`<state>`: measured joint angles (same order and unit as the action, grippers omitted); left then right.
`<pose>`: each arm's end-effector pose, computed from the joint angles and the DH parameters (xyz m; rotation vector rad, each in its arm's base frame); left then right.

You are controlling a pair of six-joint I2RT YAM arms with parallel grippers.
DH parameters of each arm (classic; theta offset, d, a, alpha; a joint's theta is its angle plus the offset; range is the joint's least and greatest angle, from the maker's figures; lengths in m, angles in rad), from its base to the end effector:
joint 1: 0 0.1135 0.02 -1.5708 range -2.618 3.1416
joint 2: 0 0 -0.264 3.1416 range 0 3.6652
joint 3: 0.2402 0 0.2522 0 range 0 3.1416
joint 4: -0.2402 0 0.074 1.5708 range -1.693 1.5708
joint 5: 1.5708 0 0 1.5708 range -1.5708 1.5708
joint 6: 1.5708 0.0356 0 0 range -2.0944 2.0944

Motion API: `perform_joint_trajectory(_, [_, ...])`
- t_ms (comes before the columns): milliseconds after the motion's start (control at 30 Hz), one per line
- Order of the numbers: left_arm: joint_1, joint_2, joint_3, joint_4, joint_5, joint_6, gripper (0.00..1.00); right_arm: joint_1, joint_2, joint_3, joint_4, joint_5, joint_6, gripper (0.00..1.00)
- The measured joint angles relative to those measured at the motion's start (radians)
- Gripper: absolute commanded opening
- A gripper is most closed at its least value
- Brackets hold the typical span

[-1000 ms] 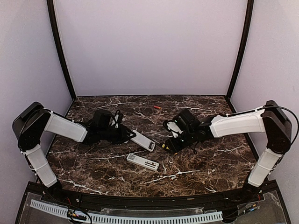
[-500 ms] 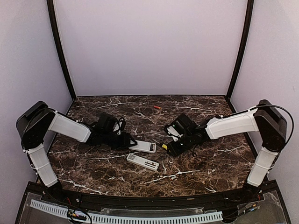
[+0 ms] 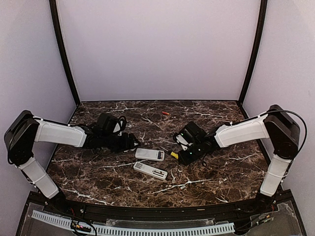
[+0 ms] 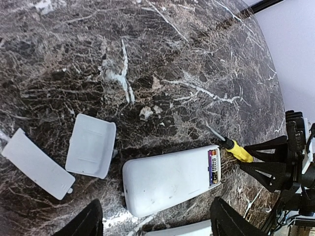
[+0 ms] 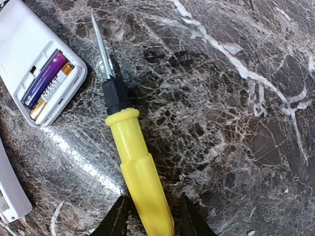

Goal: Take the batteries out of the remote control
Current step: Place the remote control without the battery cover at the center of the board, then pick up the screwdriver from the center of the board.

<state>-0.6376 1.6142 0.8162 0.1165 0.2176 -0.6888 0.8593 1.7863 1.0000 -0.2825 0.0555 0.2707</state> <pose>0.2605 -0.2026 0.1752 0.0637 2.4128 -0.9145 0.2266 0.2598 0.1444 -0.7569 2.5629 0.3042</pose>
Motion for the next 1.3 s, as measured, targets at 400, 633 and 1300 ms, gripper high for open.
perform_joint_trajectory(400, [0.000,-0.228,0.008,-0.080,-0.069,0.036,0.80,0.000,0.005,0.000,0.019,0.005,0.002,0.00])
perform_joint_trajectory(633, [0.007,-0.330,0.077,-0.121,-0.010,0.048,0.83,0.000,-0.097,0.001,-0.029,-0.009,-0.025,0.00])
perform_joint_trajectory(1300, [0.017,-0.378,0.113,0.048,0.480,0.052,0.85,0.003,-0.338,0.206,-0.114,-0.713,-0.064,0.00])
